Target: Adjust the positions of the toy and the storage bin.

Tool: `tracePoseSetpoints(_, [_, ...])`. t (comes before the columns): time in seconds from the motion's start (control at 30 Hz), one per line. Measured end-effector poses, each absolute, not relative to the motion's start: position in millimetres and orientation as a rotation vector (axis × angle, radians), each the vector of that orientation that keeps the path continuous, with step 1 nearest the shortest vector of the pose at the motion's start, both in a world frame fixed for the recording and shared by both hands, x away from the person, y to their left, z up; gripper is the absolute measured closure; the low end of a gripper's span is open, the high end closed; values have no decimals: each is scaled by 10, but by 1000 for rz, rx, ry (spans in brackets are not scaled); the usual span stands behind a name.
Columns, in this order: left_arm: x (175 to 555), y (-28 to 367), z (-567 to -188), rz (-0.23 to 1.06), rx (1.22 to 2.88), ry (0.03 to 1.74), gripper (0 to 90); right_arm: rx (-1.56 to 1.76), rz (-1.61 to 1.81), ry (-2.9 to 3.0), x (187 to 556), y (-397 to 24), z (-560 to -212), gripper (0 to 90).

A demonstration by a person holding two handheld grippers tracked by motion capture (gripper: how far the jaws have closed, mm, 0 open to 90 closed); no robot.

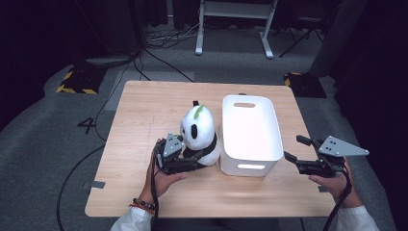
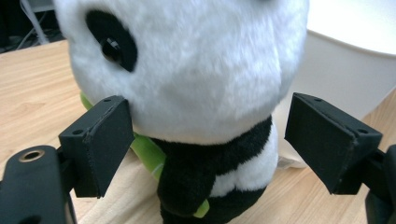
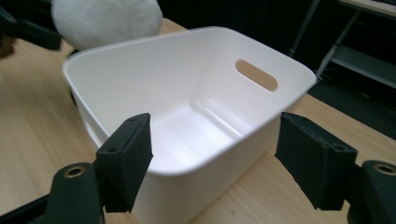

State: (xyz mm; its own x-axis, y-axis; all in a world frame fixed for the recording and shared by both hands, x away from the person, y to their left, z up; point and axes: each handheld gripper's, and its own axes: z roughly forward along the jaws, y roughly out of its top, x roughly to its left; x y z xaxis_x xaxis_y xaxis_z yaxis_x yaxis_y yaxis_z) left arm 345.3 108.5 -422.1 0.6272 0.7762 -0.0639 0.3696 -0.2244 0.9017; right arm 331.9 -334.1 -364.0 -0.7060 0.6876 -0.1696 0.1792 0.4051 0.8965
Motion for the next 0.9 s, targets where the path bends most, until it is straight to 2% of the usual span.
tracePoseSetpoints(0.5, [3456,1085,-4032,564,1799,914,153,995,1087,2213,3492,-3704,-4578,263])
tracePoseSetpoints(0.9, [3467,992,-3854,613,1796,896,154,1099,1059,2259,3644,-3812,-4915,269])
